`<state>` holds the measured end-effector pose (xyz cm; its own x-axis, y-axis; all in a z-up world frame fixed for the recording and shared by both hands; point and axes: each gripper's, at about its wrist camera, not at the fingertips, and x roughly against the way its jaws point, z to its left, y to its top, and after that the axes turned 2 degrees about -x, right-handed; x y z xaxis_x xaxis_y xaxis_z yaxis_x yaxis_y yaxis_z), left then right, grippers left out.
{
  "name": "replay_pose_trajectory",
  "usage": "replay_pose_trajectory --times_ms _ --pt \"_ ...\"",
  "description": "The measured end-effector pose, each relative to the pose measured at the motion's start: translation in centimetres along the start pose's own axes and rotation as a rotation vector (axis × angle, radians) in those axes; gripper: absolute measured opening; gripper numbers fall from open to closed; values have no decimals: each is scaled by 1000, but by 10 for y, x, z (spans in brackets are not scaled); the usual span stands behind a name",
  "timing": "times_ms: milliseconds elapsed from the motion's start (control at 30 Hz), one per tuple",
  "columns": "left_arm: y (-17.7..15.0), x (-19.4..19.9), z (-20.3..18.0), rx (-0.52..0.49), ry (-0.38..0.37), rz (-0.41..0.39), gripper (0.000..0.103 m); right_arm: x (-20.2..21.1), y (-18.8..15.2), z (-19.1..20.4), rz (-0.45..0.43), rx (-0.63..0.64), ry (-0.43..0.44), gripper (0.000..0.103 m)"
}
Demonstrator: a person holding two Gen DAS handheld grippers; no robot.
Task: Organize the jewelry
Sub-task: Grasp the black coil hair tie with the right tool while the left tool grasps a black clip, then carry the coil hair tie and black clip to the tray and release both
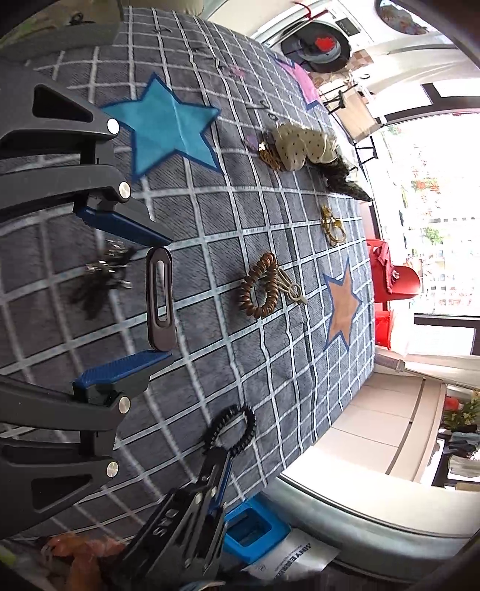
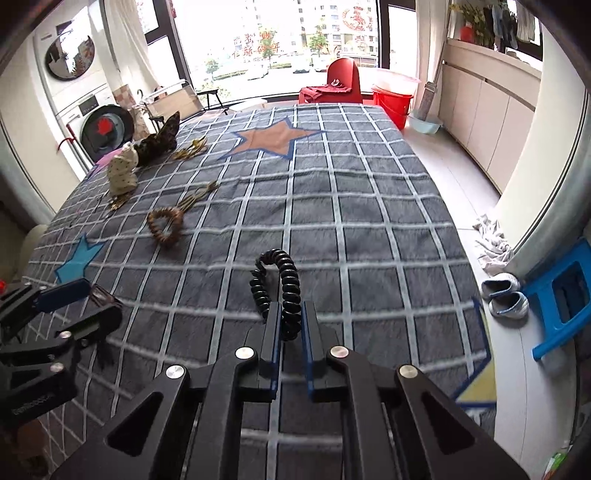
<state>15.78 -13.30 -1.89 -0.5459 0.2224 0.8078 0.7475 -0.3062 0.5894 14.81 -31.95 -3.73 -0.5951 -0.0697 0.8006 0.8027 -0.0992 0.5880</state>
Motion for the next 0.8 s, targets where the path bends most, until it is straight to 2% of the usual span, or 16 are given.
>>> replay_pose_trajectory --times_ms 167,400,567,800 --pt "-12 23 3 -4 6 -14 60 3 3 -8 12 -68 41 11" --pt "-32 56 13 14 16 -21 60 31 -6 10 5 -73 102 11" --pt "-52 90 22 25 24 -40 60 61 -19 39 0 -66 168 11" --pt "-91 135 47 57 56 -70 60 97 -41 102 4 -13 272 11"
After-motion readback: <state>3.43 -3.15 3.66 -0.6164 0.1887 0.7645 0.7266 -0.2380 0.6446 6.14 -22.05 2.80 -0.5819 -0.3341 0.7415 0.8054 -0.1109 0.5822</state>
